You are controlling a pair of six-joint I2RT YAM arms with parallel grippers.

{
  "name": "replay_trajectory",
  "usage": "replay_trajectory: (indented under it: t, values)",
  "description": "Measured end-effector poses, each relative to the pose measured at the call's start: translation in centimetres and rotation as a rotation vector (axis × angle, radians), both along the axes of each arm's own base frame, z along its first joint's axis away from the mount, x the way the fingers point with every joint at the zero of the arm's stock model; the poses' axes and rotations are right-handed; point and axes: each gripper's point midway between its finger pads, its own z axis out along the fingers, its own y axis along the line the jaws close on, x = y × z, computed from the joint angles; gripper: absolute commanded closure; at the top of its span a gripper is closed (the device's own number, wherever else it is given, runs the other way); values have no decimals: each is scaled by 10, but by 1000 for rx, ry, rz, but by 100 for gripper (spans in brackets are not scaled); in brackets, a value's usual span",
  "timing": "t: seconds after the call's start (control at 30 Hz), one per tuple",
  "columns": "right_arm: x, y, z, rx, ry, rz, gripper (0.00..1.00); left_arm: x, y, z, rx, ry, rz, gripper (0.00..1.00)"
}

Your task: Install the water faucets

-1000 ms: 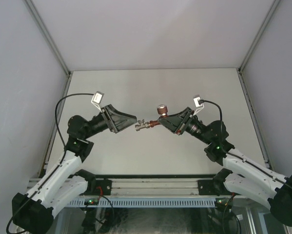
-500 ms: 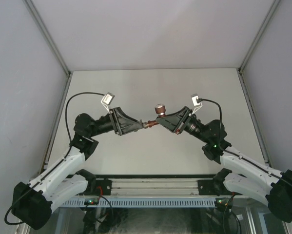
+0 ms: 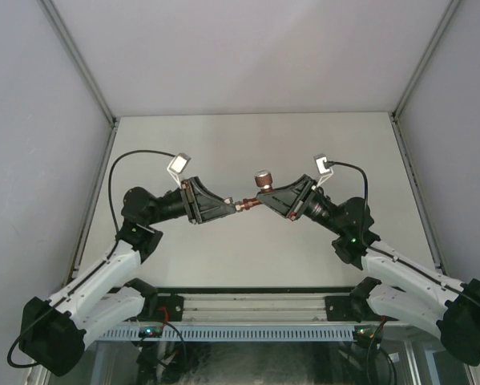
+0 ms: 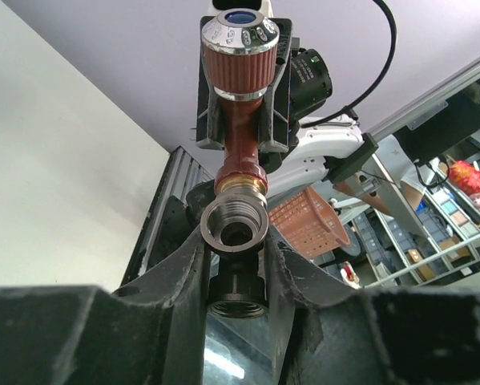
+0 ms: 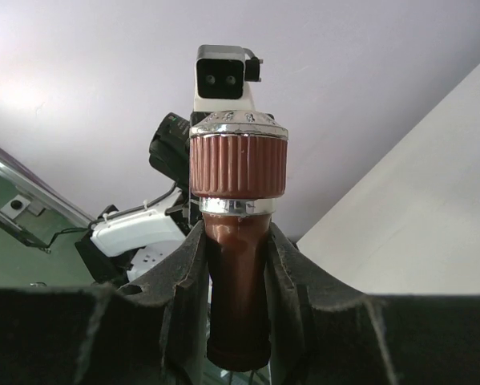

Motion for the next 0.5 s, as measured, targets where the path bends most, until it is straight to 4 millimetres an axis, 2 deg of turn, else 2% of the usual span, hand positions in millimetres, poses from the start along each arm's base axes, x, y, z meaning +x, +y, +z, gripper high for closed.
replay_trajectory:
  t: [0.3, 0.5]
  values:
    - [-2, 2, -7, 1, 89, 29, 100, -2, 2, -3, 52, -142, 27, 100]
    - [-1, 3, -18, -26, 150, 33, 100, 0, 2, -4, 190, -370, 120, 100]
